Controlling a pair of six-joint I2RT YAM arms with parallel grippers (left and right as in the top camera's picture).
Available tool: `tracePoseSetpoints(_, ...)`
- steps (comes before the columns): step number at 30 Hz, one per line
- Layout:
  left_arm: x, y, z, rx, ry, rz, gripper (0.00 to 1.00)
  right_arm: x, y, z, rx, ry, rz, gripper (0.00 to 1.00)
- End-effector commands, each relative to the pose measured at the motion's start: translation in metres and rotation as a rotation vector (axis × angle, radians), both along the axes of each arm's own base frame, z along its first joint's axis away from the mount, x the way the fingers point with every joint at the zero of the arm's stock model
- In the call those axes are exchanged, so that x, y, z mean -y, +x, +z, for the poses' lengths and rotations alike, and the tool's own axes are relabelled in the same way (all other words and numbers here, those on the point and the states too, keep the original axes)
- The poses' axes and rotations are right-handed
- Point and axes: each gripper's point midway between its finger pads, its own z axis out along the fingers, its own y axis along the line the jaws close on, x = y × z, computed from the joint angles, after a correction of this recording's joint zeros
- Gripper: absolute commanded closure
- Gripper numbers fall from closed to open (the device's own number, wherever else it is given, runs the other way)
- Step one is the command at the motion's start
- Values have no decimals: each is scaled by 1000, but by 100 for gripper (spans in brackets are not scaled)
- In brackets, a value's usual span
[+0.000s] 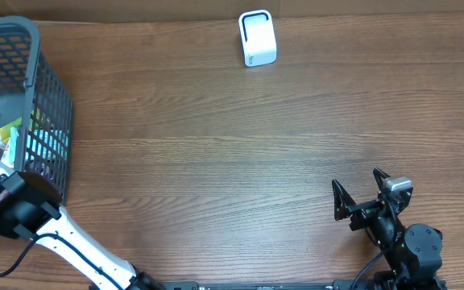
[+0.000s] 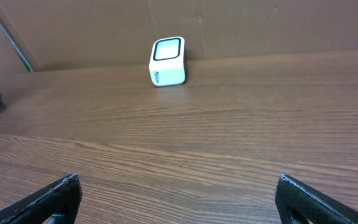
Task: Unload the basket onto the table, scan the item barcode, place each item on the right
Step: 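Search the basket with the left gripper and grasp the mint-green wipes pack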
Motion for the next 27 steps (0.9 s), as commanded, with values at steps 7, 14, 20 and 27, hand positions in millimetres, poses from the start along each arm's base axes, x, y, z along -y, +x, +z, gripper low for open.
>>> tracePoseSetpoints(7, 15, -23, -57, -164, -148, 64, 35, -3, -3, 1, -6, 6, 18, 0)
tracePoseSetpoints(14, 15, -31, -84, -227, -179, 120, 39, -3, -3, 1, -6, 6, 18, 0)
tracePoseSetpoints(20, 6, -52, -102, -334, -128, 336, 40, -3, -3, 1, -6, 6, 18, 0)
tracePoseSetpoints(27, 12, -47, -134, -337, -148, 436, 32, -3, -3, 1, -6, 6, 18, 0)
